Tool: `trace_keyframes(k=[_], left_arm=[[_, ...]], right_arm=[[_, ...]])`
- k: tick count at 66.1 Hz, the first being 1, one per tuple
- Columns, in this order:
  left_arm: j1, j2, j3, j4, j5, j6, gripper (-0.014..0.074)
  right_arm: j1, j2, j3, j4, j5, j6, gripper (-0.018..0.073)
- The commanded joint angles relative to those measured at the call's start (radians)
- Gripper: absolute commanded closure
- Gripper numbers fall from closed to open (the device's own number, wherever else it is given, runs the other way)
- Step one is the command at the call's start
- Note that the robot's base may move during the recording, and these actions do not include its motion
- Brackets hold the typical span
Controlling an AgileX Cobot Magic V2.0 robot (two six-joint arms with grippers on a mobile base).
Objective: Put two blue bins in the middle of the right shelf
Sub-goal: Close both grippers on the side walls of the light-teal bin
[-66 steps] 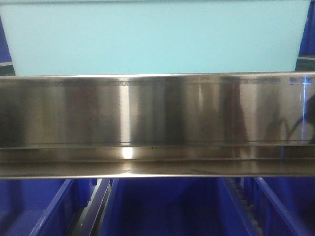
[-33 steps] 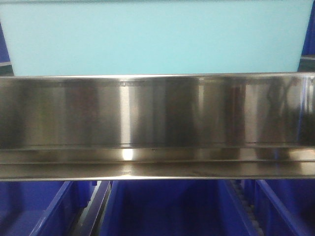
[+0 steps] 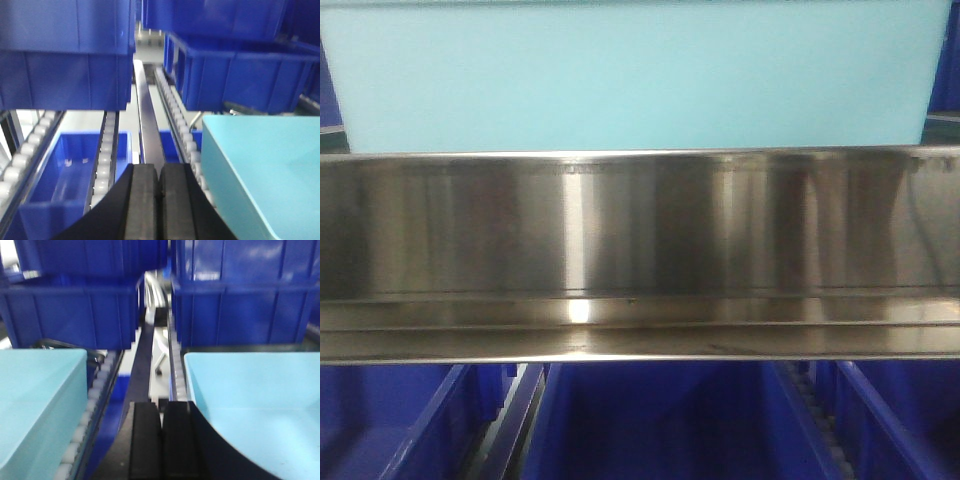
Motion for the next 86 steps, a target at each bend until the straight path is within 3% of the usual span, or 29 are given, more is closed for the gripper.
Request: trace_keyframes(k=[1, 16, 21, 26, 39, 44, 52, 63, 79, 83, 86], left_arm=[[-0.004, 0.084, -0.043, -0.006, -0.005, 0.000, 0.0707], [-0.004, 0.211, -0.048, -0.006, -0.059, 0.000, 0.0707], [-0.004, 0.242, -0.048, -0.009, -0.077, -0.002, 0.0707], [-0.004, 0.284, -0.062, -0.009, -0.083, -0.047, 0.0707], [-0.024, 0.444, -0.237, -0.009, 0.156, -0.079, 0.0707], [-0.065, 0.520, -0.314, 0.005, 0.195, -0.123, 0.0707], [-0.147, 0.619, -0.435, 0.108, 0.283, -0.249, 0.0707], [-0.239, 0.734, -0.593, 0.203, 0.448, -0.329, 0.0707], [-0.278, 0.811, -0.697, 0.202, 0.503, -0.340, 0.0698], [-0.282, 0.814, -0.698, 0.202, 0.503, -0.340, 0.0650], [-0.284, 0.813, -0.698, 0.202, 0.507, -0.340, 0.0577]], right_arm=[[-0.002, 0.113, -0.073, 0.001, 0.020, 0.001, 0.0724], [-0.002, 0.312, -0.164, 0.005, -0.050, 0.001, 0.0724], [-0.002, 0.352, -0.166, 0.085, -0.055, 0.003, 0.0724], [0.000, 0.399, -0.178, 0.098, -0.047, 0.003, 0.0724], [0.077, 0.540, -0.319, 0.079, 0.184, 0.015, 0.0697], [0.134, 0.608, -0.397, -0.027, 0.273, 0.140, 0.0697], [0.249, 0.698, -0.522, -0.231, 0.423, 0.348, 0.0697], [0.329, 0.778, -0.673, -0.194, 0.536, 0.350, 0.0698], [0.380, 0.855, -0.745, -0.173, 0.551, 0.350, 0.0699], [0.390, 0.865, -0.745, -0.173, 0.551, 0.350, 0.0655], [0.397, 0.876, -0.745, -0.173, 0.551, 0.350, 0.0559]])
